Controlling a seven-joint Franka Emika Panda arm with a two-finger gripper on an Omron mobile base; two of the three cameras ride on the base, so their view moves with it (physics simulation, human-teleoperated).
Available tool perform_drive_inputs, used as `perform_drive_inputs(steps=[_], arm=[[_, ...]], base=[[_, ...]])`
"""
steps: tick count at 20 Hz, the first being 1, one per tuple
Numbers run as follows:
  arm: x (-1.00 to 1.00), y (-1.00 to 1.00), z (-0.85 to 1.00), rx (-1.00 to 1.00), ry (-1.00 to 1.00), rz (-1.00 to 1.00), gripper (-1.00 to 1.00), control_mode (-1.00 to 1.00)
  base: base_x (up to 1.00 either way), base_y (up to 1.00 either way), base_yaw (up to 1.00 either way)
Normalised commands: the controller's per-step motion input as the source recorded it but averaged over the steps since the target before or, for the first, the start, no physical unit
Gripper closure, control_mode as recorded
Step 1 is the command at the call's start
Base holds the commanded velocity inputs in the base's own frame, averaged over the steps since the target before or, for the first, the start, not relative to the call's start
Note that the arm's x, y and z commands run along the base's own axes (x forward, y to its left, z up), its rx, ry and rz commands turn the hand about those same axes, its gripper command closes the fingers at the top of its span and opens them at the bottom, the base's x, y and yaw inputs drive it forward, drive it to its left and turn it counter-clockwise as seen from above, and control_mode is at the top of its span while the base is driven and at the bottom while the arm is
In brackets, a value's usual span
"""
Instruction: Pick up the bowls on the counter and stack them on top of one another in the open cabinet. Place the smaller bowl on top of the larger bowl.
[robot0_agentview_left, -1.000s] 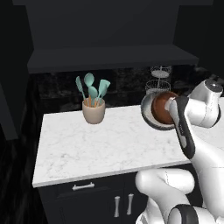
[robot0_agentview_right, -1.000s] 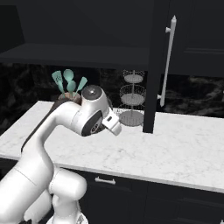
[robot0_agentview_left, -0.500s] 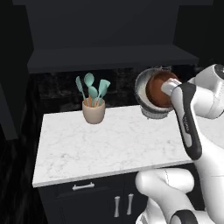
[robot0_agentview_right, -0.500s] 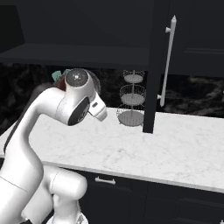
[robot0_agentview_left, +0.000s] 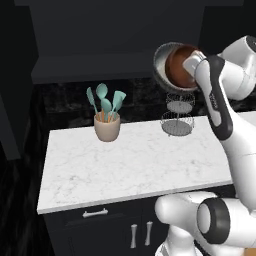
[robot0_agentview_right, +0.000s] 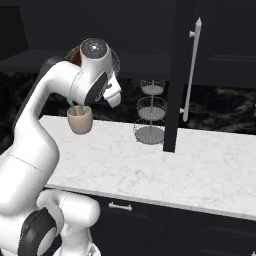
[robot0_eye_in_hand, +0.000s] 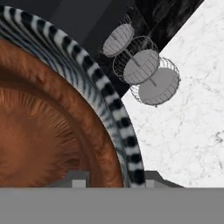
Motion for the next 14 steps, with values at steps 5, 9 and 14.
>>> perform_drive_inputs(steps=[5, 9, 14], arm=[[1.0, 0.01, 0.35, 0.09, 0.0, -0.2, 1.0, -1.0], [1.0, 0.0, 0.07, 0.02, 0.0, -0.17, 1.0, -1.0], [1.0, 0.0, 0.1, 0.0, 0.0, -0.13, 1.0, -1.0]], base=[[0.0, 0.0, 0.0], [0.0, 0.0, 0.0], [0.0, 0.0, 0.0]])
